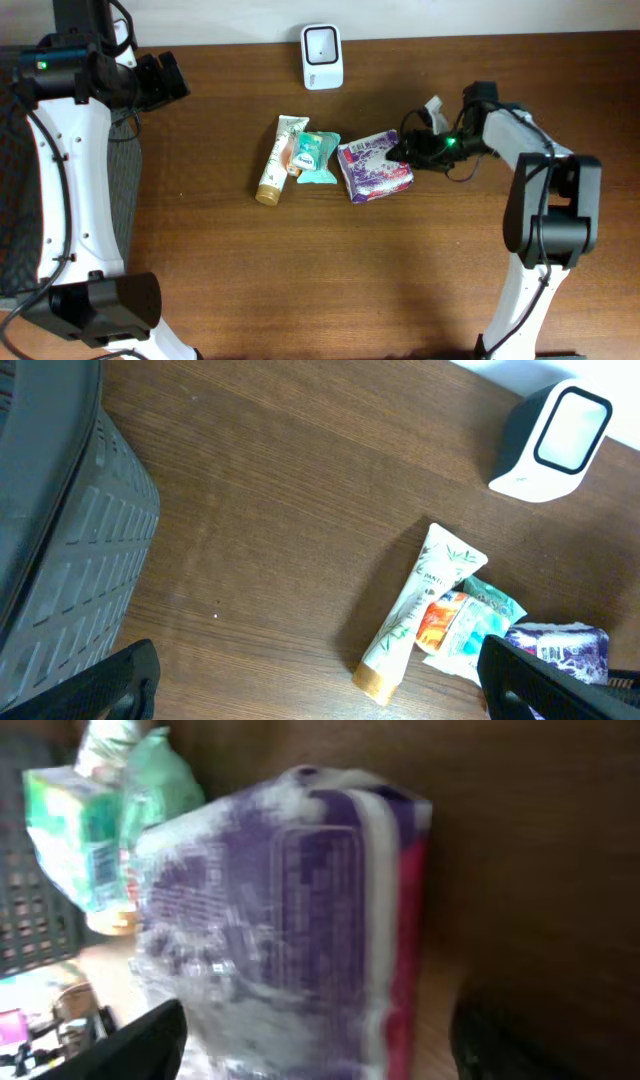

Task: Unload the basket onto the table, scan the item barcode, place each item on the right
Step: 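Lift the red-purple box with the right gripper toward the scanner, then hold the red-purple box in front of the scanner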

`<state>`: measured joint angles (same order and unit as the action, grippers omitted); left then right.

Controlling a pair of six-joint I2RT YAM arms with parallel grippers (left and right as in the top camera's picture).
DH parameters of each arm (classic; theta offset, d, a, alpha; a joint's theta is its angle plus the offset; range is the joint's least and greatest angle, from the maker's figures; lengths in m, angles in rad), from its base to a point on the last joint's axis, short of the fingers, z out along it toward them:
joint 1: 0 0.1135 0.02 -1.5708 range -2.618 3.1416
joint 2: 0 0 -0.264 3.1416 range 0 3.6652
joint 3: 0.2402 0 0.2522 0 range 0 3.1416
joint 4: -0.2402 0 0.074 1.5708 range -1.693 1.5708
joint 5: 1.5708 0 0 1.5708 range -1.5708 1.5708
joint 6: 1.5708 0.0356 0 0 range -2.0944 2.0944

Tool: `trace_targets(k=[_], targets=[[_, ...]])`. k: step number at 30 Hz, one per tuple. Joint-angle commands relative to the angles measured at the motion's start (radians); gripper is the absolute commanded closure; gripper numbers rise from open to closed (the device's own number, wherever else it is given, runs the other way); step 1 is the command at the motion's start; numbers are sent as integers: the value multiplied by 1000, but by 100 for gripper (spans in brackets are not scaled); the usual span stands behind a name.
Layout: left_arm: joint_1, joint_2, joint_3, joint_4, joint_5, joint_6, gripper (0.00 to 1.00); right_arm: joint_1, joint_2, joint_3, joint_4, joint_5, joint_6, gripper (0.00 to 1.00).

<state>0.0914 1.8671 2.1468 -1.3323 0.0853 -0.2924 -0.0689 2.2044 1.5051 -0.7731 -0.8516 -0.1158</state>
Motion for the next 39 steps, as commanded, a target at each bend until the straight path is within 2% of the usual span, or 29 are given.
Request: trace_targets(k=[1, 2, 3, 4, 6, 7, 10, 13, 15, 17, 18, 20, 23, 24, 28, 29, 30, 31, 33, 35, 36, 37, 38, 39], targets=[[3, -4, 9, 3, -4, 2, 1, 51, 3, -70, 29, 6, 54, 31], [3, -4, 9, 3, -4, 2, 1, 75, 3, -71, 30, 6, 54, 68], [3, -4, 9, 3, -4, 2, 1, 90, 3, -60, 29, 7, 70, 90], [3, -4, 9, 3, -4, 2, 1, 96, 2, -41, 28, 10, 111, 96], [3, -4, 9, 3, -4, 2, 1, 96, -18, 61, -34, 25, 146, 96], [3, -4, 9, 3, -4, 2, 1, 96, -37, 143, -92, 100, 159, 96], [3, -4, 9, 3, -4, 2, 1, 108, -57, 396, -220, 404, 245, 96], [3, -4, 9, 3, -4, 2, 1, 158, -57, 603, -208, 767, 320, 96], [3, -4, 9, 3, -4, 2, 1, 233, -57, 636, -124, 1168, 315, 96], [3, -4, 9, 3, -4, 2, 1, 303, -28, 636, -118, 1554, 272, 96], [3, -4, 9, 3, -4, 2, 1, 317, -14, 634, -139, 1655, 270, 96], [3, -4, 9, 3, -4, 2, 1, 330, 19, 624, -249, 1738, 275, 96], [3, -4, 9, 3, -4, 2, 1, 330, 45, 543, -372, 1738, 361, 96], [3, -4, 9, 3, -4, 2, 1, 333, 46, 504, -372, 1713, 360, 95], [3, -4, 9, 3, -4, 2, 1, 388, 47, 425, -375, 1366, 322, 83], [3, -4, 9, 3, -4, 2, 1, 413, 46, 428, -372, 1284, 304, 74], [3, -4, 9, 3, -4, 2, 1, 447, 46, 453, -384, 1221, 304, 40], [3, -4, 9, 3, -4, 2, 1, 486, 46, 500, -404, 1170, 304, 23], [3, -4, 9, 3, -4, 2, 1, 536, 44, 618, -456, 1138, 303, 15], [3, -4, 9, 3, -4, 2, 1, 552, 44, 785, -555, 1266, 304, 8], [3, -4, 9, 3, -4, 2, 1, 532, 44, 851, -590, 1317, 304, 2], [3, -4, 9, 3, -4, 2, 1, 489, 44, 893, -613, 1311, 303, 1], [3, -4, 9, 3, -4, 2, 1, 443, 44, 901, -623, 1270, 303, 1], [3, -4, 9, 3, -4, 2, 1, 350, 47, 895, -638, 1088, 252, 1]])
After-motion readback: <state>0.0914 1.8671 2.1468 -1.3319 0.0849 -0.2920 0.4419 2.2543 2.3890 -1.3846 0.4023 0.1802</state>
